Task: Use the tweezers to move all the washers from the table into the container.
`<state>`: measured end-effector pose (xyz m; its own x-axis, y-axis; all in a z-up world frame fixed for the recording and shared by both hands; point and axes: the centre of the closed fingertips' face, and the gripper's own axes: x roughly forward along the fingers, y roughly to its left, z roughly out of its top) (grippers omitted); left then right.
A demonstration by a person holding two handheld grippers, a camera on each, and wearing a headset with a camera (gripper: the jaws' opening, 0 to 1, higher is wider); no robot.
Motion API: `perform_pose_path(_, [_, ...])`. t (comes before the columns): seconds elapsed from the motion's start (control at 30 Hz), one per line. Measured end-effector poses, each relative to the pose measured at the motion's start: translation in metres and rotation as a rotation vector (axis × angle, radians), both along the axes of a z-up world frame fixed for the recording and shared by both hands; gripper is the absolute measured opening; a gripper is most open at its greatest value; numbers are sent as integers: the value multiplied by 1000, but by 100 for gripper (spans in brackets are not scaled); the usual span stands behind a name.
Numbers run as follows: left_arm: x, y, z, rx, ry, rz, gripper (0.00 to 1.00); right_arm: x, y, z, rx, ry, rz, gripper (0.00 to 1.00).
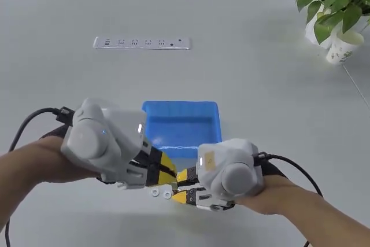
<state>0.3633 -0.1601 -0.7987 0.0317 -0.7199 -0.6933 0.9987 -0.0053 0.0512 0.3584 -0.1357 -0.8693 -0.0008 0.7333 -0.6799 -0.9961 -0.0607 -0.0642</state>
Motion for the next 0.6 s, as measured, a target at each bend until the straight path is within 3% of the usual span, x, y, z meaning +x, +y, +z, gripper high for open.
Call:
perform_pose_path(0.27, [2, -3, 0, 2, 4, -20, 6, 2, 1, 4, 26, 21, -34, 12])
perform_pose_path(0.6, [1, -2, -1, 14, 9, -33, 6, 2, 2, 4, 20, 28, -36, 11])
